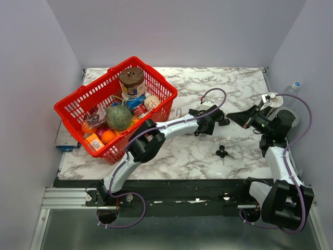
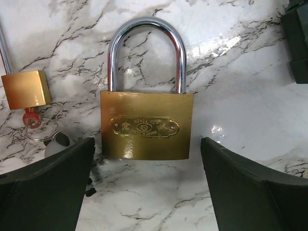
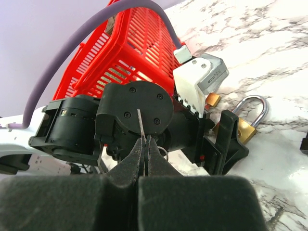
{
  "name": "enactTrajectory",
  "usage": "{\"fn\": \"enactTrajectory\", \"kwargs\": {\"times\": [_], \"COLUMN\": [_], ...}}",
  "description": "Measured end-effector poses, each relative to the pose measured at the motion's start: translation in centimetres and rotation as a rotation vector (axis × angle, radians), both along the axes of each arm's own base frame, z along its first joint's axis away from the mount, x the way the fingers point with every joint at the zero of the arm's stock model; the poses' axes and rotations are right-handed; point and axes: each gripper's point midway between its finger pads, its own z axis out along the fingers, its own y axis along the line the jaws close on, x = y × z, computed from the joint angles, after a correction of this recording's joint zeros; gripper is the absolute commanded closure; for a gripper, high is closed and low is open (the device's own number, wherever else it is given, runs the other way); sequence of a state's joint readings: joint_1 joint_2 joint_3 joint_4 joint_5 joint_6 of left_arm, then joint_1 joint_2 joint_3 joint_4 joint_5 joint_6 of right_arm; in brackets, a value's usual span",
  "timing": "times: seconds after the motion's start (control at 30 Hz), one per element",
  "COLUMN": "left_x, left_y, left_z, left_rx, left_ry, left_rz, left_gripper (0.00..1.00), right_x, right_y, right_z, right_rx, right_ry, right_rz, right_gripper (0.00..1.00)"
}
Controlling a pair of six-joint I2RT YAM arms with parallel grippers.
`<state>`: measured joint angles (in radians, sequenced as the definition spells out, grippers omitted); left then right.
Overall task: Unlock with the key
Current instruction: Pick up the lock from the center of the board.
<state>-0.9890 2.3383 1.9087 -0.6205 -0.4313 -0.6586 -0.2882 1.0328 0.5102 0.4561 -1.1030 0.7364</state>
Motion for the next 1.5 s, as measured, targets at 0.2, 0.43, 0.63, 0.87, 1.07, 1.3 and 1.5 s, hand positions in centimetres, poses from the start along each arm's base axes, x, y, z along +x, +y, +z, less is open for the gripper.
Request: {"fn": "enactTrajectory", "kwargs": {"times": [0.2,0.43,0.63,0.87,1.07,1.3,1.5], "left_x": [0.0,0.0,0.1,0.0,-0.7,-3.4,-4.8], "left_y": [-0.3,-0.9,-1.1,-1.2,-0.8,1.0,2.1], "left_z": [-0.1,-0.4,-0.4,-0.4,-0.1,0.5,1.2], "left_rx": [-0.001,-0.032,-0.037,-0.047,-0.079,-0.13,-0.18], "left_ry": [0.015,0.025,0.019,0.012,0.039,0.143,0.207], "left_rz": [-0.007,-0.041,-0.082,-0.133,-0.183,-0.231,-0.24], "left_gripper": [0.12,0.32,0.63,0.9,0.97,1.0,1.0], "right_x": [0.2,0.3,0.2,0.8,0.3,-0.4,-2.0], "right_y": [-0.3,-0.2,-0.1,-0.8,-1.3,-0.6,2.1], "right_z": [0.0,0.0,0.1,-0.9,-1.5,-1.7,-3.2], "right_rx": [-0.002,-0.002,-0.008,-0.058,-0.113,-0.145,-0.176], "right_ry": [-0.001,-0.002,-0.01,0.002,0.009,0.009,0.017], "right_rz": [-0.019,-0.021,-0.018,-0.079,-0.13,-0.129,-0.089], "right_gripper": [0.99,0.99,0.99,0.99,0.99,0.99,0.99]}}
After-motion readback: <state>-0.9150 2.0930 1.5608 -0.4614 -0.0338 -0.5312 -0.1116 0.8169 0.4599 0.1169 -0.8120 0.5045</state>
